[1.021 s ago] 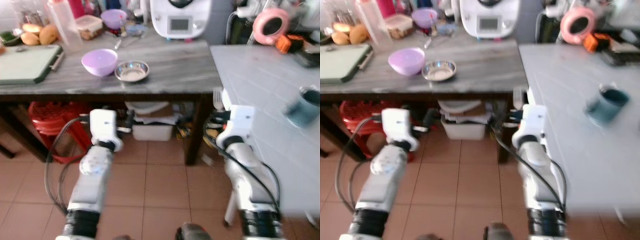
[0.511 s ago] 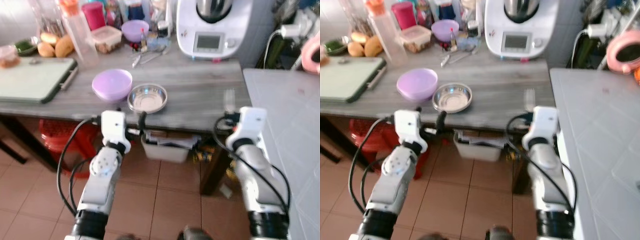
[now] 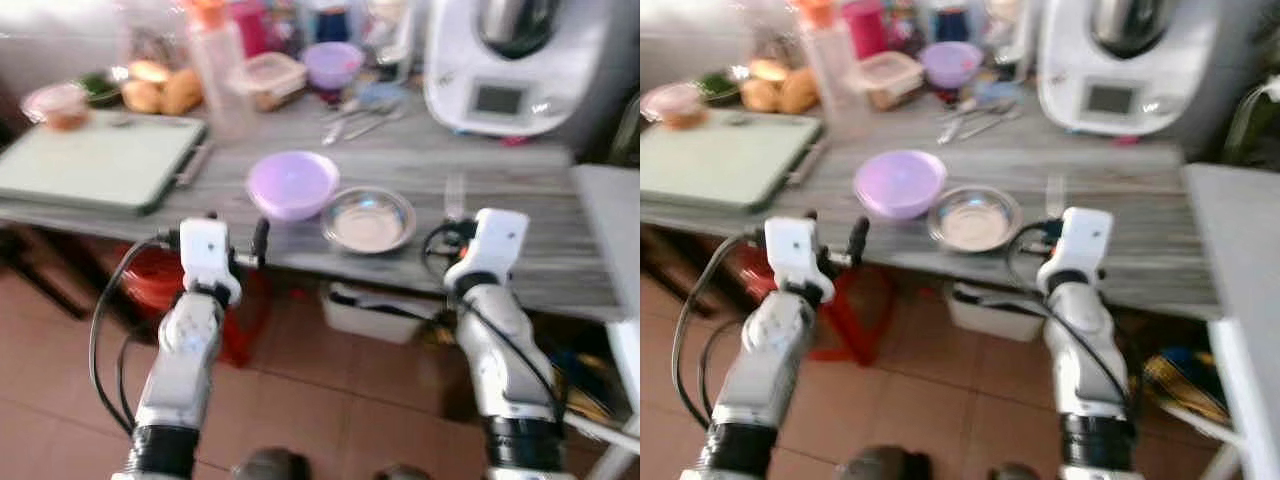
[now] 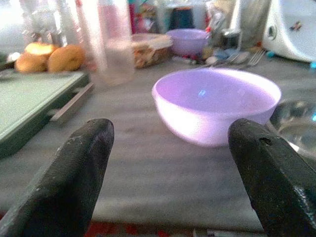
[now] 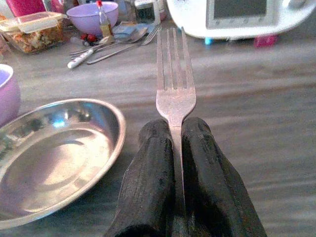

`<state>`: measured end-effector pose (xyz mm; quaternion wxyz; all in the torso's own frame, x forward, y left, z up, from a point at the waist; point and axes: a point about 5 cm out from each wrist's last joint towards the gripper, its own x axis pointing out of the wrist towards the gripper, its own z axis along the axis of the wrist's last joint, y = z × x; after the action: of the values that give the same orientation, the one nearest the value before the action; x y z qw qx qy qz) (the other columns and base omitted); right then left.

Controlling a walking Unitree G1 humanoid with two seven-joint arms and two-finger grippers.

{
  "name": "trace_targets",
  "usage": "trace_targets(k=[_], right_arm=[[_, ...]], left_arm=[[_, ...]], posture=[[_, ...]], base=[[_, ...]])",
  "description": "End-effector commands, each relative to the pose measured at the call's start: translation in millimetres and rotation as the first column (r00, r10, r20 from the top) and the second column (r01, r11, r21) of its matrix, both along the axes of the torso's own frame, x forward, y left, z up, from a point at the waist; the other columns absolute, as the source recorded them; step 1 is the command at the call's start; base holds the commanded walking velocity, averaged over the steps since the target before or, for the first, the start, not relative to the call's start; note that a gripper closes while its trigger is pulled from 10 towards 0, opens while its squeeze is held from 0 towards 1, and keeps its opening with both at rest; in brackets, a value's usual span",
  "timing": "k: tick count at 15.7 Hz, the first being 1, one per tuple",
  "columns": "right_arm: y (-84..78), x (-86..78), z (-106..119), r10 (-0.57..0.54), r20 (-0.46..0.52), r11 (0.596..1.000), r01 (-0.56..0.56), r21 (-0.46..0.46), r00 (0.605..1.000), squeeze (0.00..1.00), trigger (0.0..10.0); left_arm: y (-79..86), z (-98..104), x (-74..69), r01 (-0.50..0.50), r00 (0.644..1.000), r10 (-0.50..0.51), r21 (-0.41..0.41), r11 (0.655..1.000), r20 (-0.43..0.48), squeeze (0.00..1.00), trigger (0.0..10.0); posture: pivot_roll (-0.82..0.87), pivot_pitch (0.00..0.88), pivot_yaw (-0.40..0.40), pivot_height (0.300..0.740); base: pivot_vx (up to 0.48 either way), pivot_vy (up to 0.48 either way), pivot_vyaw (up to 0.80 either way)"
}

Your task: Setting the table

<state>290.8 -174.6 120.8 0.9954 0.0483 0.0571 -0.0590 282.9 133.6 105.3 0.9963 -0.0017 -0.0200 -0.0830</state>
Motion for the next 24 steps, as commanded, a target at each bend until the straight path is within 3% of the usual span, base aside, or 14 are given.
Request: trace_targets(k=[1,6,11,17,21,24], right_arm=[[-8.7,-0.1,-1.8,-0.048,-0.016,0.999,0.048,0.014,0.999,0.0,10.0],[-25.1,10.0,-6.2,-0.133,-0.054,0.99,0.136,0.045,0.99,0.0,10.0],[-35.9,33.8,-6.5,-0.208,-0.094,0.971,0.217,0.101,0.974,0.0,10.0],[-27.6,56.0,0.0,-0.173,-0.095,0.974,0.185,0.133,0.98,0.0,10.0],[-14.1,70.5,10.6,-0.111,-0.074,0.982,0.121,0.145,0.991,0.0,10.0],[-3.4,76.0,14.8,-0.082,-0.069,0.983,0.092,0.157,0.994,0.0,10.0]], left_arm=[[-2.4,3.9,-1.3,0.016,1.0,-0.016,0.013,1.0,0.014,0.0,10.0],[8.3,3.2,-16.1,0.019,1.0,-0.019,0.046,0.999,-0.003,0.0,10.0],[13.9,5.6,-26.0,0.04,0.999,-0.038,0.072,0.997,-0.025,0.0,10.0],[24.0,6.9,-45.6,0.069,0.995,-0.06,0.105,0.992,-0.078,0.0,10.0],[28.0,8.7,-61.5,0.102,0.988,-0.086,0.125,0.987,-0.128,0.0,10.0],[29.3,10.3,-65.7,0.114,0.985,-0.095,0.127,0.985,-0.145,0.0,10.0]], posture=[[-0.05,0.0,0.044,0.74],[-0.02,0.0,0.057,0.74],[0.02,0.01,0.076,0.74],[0.07,0.078,0.098,0.74],[0.09,0.127,0.123,0.74],[0.09,0.135,0.123,0.74]], base=[[0.0,0.0,0.0],[0.0,0.0,0.0],[0.0,0.0,0.0],[0.0,0.0,0.0],[0.0,0.0,0.0],[0.0,0.0,0.0]])
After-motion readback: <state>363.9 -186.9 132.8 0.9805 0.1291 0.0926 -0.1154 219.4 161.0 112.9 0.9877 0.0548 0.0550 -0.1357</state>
